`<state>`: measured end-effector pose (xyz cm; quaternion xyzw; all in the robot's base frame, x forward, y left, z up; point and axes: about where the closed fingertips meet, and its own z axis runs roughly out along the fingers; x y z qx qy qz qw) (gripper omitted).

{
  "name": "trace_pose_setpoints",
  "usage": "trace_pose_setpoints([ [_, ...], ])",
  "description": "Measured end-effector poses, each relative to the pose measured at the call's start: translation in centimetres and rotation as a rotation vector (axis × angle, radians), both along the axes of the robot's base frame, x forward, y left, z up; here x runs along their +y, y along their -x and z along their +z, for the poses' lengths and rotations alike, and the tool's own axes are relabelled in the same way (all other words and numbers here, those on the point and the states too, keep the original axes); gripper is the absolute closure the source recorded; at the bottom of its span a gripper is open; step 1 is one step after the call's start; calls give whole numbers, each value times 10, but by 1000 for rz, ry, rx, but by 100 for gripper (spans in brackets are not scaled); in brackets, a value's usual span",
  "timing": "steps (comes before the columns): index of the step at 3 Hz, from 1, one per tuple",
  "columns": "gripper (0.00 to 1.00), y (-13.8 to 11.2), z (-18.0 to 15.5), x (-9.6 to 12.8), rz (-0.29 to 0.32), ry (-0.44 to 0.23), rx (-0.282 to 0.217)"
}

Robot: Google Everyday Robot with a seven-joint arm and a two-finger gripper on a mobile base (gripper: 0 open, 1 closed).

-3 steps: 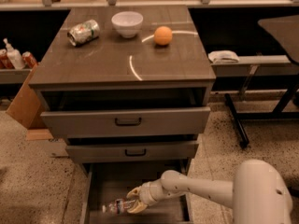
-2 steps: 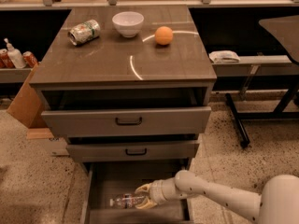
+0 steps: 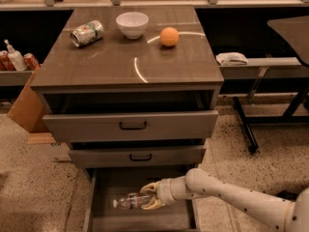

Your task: Pick water bottle from bottom drawer and place on counter

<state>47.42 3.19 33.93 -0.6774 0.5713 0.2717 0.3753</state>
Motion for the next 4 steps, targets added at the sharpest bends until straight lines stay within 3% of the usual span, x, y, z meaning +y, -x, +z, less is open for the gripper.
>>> trace_pose_setpoints([
  [2, 100, -2, 183, -17, 109, -127, -253],
  [3, 100, 0, 240, -22, 133, -145, -339],
  [4, 100, 0, 243, -22, 133, -147, -343],
])
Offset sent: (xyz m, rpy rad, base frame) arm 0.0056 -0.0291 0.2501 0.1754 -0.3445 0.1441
